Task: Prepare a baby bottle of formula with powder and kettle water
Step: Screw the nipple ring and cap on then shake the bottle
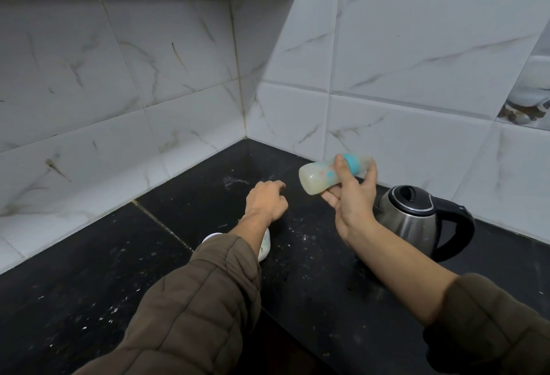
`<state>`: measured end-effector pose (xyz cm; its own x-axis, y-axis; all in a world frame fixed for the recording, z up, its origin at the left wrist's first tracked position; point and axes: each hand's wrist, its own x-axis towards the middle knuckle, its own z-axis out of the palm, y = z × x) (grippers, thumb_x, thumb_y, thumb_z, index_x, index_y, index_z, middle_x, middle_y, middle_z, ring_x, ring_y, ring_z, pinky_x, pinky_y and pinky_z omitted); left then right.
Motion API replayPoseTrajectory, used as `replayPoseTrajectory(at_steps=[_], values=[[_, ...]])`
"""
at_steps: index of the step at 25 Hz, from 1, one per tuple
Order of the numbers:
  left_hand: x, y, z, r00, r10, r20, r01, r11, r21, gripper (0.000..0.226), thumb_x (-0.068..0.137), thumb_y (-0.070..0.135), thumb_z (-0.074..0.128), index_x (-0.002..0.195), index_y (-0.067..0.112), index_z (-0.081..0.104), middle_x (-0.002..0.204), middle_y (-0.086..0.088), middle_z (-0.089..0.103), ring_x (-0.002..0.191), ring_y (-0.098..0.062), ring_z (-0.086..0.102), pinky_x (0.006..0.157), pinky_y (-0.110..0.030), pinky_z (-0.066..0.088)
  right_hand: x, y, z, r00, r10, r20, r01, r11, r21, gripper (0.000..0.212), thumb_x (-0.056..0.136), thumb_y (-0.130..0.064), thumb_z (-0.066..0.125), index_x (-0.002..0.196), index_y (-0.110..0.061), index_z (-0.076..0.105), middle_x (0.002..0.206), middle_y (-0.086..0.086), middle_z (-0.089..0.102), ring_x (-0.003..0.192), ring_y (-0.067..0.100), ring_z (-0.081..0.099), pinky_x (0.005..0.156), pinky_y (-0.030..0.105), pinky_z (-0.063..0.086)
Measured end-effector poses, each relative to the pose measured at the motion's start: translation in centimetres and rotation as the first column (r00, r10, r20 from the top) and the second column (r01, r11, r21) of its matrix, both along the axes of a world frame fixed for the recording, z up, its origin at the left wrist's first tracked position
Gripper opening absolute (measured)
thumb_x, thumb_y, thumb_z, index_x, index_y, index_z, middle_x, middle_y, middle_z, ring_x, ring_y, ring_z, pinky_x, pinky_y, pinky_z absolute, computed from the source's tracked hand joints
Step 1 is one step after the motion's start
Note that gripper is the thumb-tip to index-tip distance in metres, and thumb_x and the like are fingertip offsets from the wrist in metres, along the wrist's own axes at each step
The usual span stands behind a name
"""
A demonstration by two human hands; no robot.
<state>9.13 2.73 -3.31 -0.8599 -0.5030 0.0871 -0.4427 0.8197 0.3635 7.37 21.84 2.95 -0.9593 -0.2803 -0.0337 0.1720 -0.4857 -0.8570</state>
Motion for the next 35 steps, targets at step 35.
replayPoseTrajectory(at_steps=[35], values=[[2.0, 1.4, 1.2, 1.0, 0.013, 0.02, -0.013, 0.999, 0.032, 0.051, 0.094, 0.016, 0.053, 0.144, 0.023, 0.06, 0.137, -0.005, 0.067, 0.127, -0.027, 0.059, 0.104, -0.043, 0.052, 0.1, -0.2, 0.7, 0.994, -0.017, 0.11, 0.025, 0.997, -0.069, 0.072, 0.093, -0.031, 0.078, 0.152, -0.031, 0.037, 0.132, 0.006, 0.068, 0.103, 0.028, 0.077, 0.073, 0.042, 0.066]])
